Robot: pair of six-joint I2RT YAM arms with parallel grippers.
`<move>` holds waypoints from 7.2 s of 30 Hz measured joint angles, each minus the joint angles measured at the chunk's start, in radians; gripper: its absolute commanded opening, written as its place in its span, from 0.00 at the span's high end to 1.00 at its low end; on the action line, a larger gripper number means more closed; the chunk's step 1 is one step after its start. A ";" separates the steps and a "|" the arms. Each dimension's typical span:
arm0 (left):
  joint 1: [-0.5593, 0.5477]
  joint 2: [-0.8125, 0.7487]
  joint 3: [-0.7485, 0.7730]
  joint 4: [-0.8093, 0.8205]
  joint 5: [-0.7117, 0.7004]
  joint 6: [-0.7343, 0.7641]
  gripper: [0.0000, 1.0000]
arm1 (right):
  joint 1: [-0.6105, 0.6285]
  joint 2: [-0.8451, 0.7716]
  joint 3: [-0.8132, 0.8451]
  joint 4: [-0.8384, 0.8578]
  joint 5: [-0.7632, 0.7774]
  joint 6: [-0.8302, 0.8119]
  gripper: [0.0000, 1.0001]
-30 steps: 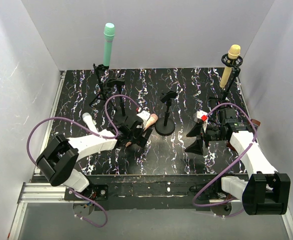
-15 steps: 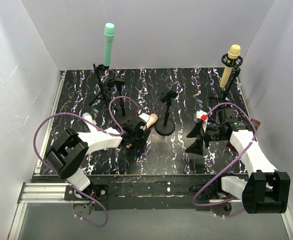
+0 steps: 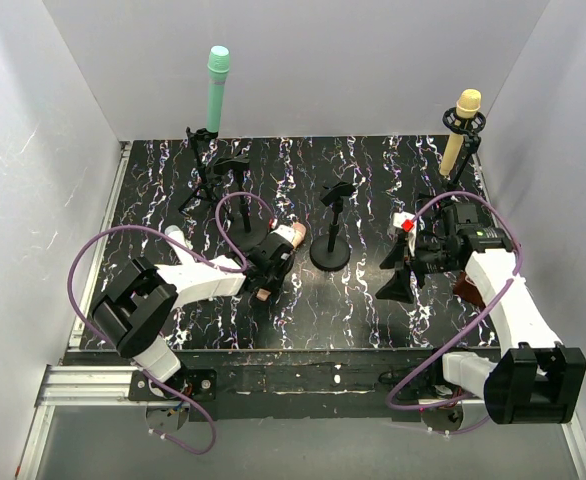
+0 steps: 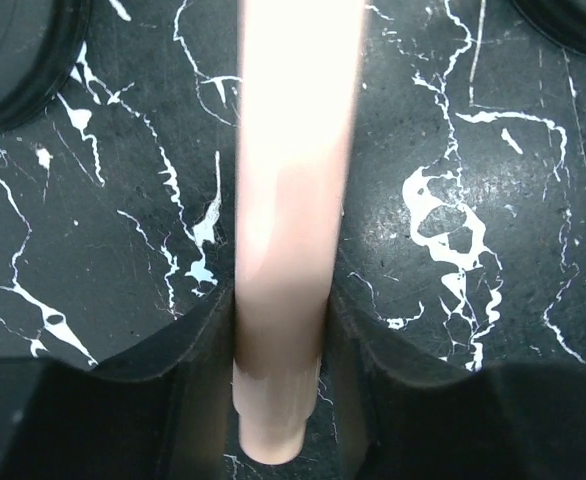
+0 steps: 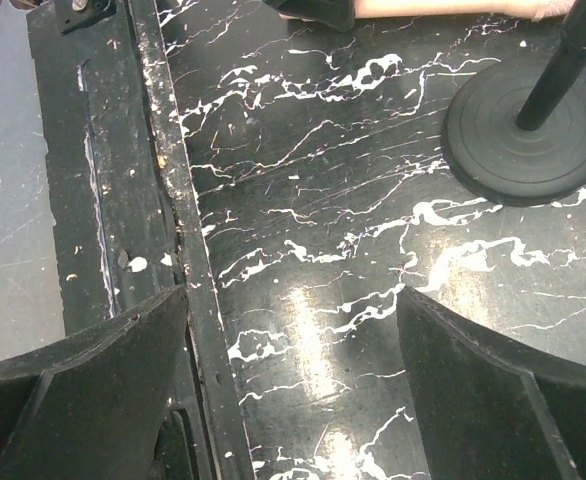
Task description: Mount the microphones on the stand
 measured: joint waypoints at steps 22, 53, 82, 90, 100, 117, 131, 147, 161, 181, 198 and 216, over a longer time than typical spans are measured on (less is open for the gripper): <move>-0.021 -0.545 -0.140 -0.040 0.152 -0.099 1.00 | 0.000 -0.106 -0.007 -0.051 -0.010 0.032 0.08; -0.056 -0.305 0.175 0.673 0.495 -0.197 1.00 | 0.076 -0.005 0.406 0.065 -0.279 0.484 0.12; -0.251 -0.102 0.238 0.980 0.177 -0.198 1.00 | 0.092 0.056 0.355 0.924 -0.092 1.683 0.42; -0.260 -0.095 0.240 0.978 0.113 -0.216 0.86 | 0.096 0.046 0.280 1.005 -0.088 1.677 0.99; -0.257 -0.205 0.178 0.919 0.216 -0.217 0.02 | 0.092 0.042 0.309 0.845 -0.149 1.424 0.99; 0.000 -0.188 0.395 0.710 0.694 -0.378 0.14 | 0.110 0.021 0.312 0.449 -0.284 0.902 0.99; -0.038 -0.079 0.431 0.768 0.753 -0.431 0.32 | 0.121 0.022 0.312 0.448 -0.302 0.909 0.99; -0.054 -0.030 0.454 0.825 0.735 -0.408 1.00 | 0.121 0.023 0.294 0.475 -0.299 0.948 0.35; -0.058 -0.159 0.306 0.956 0.529 -0.381 1.00 | 0.126 -0.004 0.162 0.705 -0.335 1.143 0.42; 0.073 -0.343 0.275 0.548 0.707 -0.067 0.02 | 0.001 0.080 0.491 0.296 -0.243 0.695 0.99; 0.303 -0.233 0.271 0.242 1.051 0.662 0.02 | 0.002 0.135 0.519 -0.042 -0.102 0.054 0.99; 0.303 0.124 0.562 0.408 1.259 0.622 0.08 | 0.000 0.161 0.477 -0.082 -0.146 -0.064 0.99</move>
